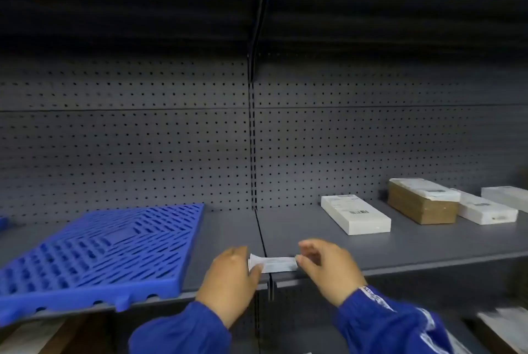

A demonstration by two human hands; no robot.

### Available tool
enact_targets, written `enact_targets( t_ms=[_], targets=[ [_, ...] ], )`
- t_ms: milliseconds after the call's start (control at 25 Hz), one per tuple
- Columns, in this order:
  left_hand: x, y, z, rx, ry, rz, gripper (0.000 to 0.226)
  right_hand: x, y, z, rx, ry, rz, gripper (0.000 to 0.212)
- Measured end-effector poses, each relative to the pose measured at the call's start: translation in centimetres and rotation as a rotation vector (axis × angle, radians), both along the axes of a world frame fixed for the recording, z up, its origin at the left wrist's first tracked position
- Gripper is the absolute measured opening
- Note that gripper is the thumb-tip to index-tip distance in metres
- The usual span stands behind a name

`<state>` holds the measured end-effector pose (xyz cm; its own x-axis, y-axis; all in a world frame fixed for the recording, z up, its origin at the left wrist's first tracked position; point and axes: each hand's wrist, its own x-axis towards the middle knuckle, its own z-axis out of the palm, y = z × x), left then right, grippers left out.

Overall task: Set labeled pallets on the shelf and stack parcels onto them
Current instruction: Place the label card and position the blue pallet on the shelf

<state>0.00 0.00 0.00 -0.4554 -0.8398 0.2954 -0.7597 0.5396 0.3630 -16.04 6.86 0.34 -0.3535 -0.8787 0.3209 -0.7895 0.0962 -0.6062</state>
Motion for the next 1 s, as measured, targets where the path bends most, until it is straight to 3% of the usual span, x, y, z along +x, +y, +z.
enact_targets(
  t_ms=[160, 320, 480, 720, 800, 880, 1000],
  targets=[
    [-1.1, -2.6, -0.8, 0.063, -0.095, 0.061, 0.036, -1.0, -3.0, -0.9, 0.142, 0.170, 0.069, 0.048],
    [-2.0, -3.4, -1.5, 0.087, -0.002, 0.048, 0.032, -1.6, -4.5, -1.8, 0.179, 0.256, 0.148, 0.053],
    [-2.4, -3.3, -1.9, 0.074, 0.076, 0.065, 0.048, -2.1, -4.7, -2.0, 0.125, 0.249, 0.197, 0.052],
    [-2.5, -2.7, -1.4, 0.020, 0.226, 0.008, 0.041, -2.1, -4.6, -1.9, 0.091, 0.183, 0.248, 0.050],
    [-2.5, -2.5, -1.6, 0.053, 0.362, -0.015, 0.046, -2.4, -4.7, -1.9, 0.085, 0.124, 0.252, 0.051],
    [-2.4, -2.4, -1.4, 0.214, 0.570, -0.026, 0.046, -2.7, -5.1, -2.0, 0.058, -0.019, 0.246, 0.048],
    [-1.4, -2.3, -0.7, 0.344, 0.827, 0.009, 0.037, -2.9, -5.9, -1.7, 0.049, -0.444, 0.317, 0.027]
  ],
)
